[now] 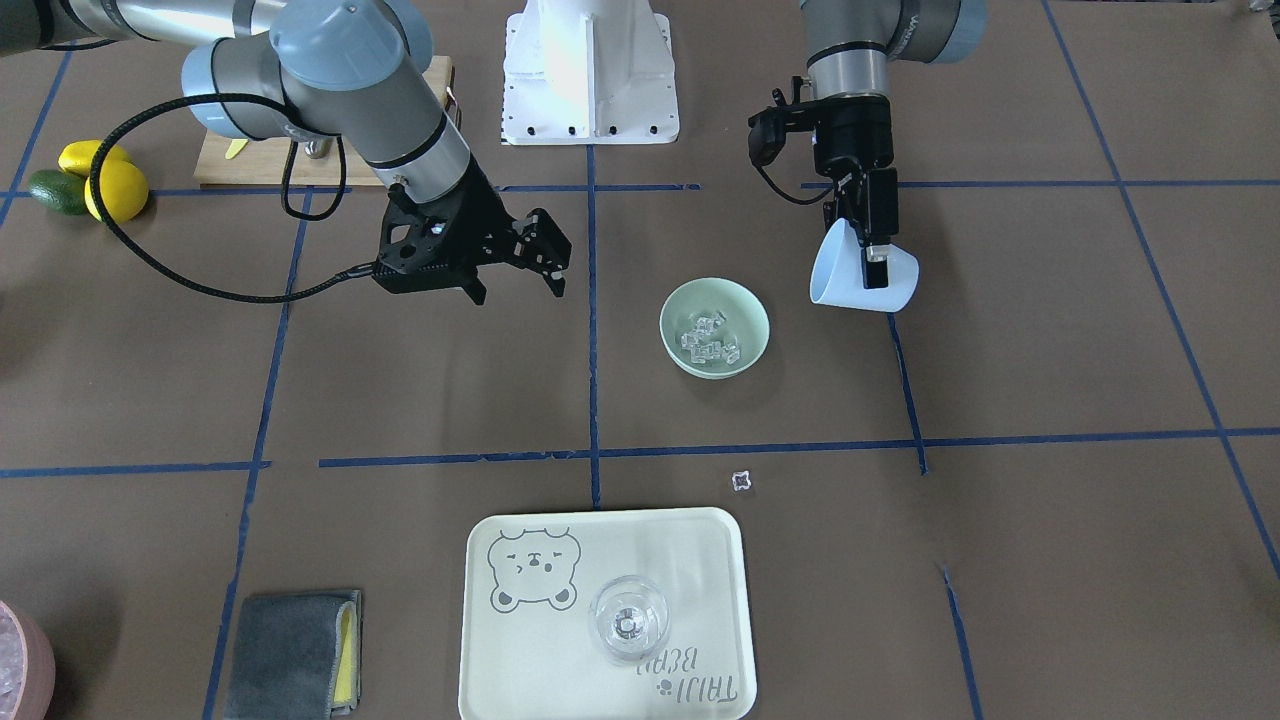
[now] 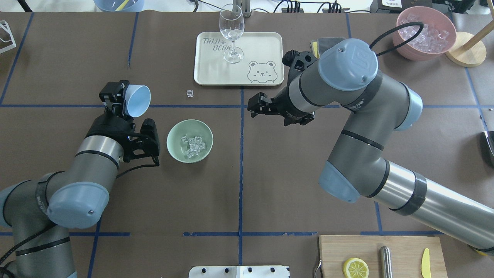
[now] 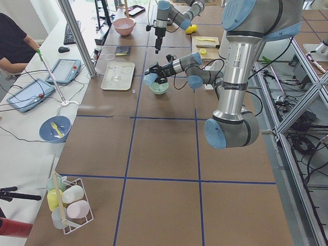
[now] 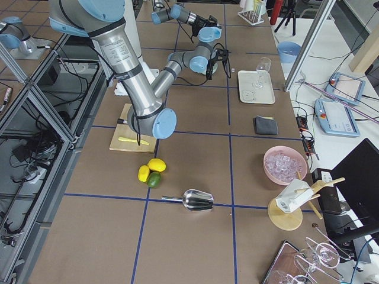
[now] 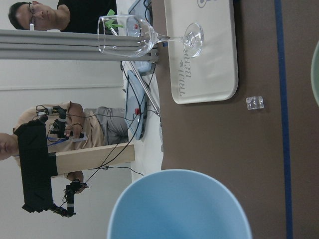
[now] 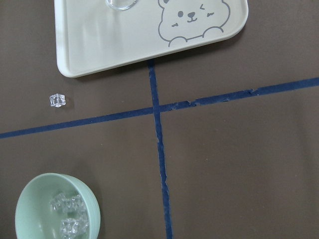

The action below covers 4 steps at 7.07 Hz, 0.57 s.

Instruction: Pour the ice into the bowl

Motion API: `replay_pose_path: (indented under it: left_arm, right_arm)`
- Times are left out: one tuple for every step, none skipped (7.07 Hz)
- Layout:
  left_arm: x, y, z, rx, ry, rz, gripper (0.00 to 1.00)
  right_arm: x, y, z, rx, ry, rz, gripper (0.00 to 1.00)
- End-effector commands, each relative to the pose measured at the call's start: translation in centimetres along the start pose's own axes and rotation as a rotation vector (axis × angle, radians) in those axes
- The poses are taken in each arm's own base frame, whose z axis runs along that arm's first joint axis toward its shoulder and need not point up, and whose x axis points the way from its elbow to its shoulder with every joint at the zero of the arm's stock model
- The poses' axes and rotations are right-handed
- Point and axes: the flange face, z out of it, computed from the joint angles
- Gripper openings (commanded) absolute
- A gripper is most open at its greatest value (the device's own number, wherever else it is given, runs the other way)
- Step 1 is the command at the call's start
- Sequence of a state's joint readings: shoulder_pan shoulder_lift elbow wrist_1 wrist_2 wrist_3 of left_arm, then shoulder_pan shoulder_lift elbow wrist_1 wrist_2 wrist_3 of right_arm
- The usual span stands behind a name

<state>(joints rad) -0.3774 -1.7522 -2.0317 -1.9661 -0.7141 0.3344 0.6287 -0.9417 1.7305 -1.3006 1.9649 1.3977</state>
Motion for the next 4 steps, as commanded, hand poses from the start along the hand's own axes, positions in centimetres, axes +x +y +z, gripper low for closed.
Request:
replay_pose_path:
  left_arm:
    - [-2.8,4.7,2.6,-0.019,0.023,-0.112,0.00]
    - [-3.4,6.5,3.4,-0.028,0.047,-0.139,0.00]
    - [-3.2,8.4,3.5,-0.029,0.036,-0.153,0.00]
    - [-3.5,10.0,3.7,-0.020,0.038,-0.178,0.00]
  right_arm:
    - [-5.6,0.6,3.6,0.059,0.017,0.026,1.00]
    - [-8.7,1.4,5.6,0.040,0.027,0.031,1.00]
    - [-12.0,2.0,7.8,0.055,0.046,0.029,1.00]
    - [-14.0,2.9,10.2,0.070,0.078,0.023,1.00]
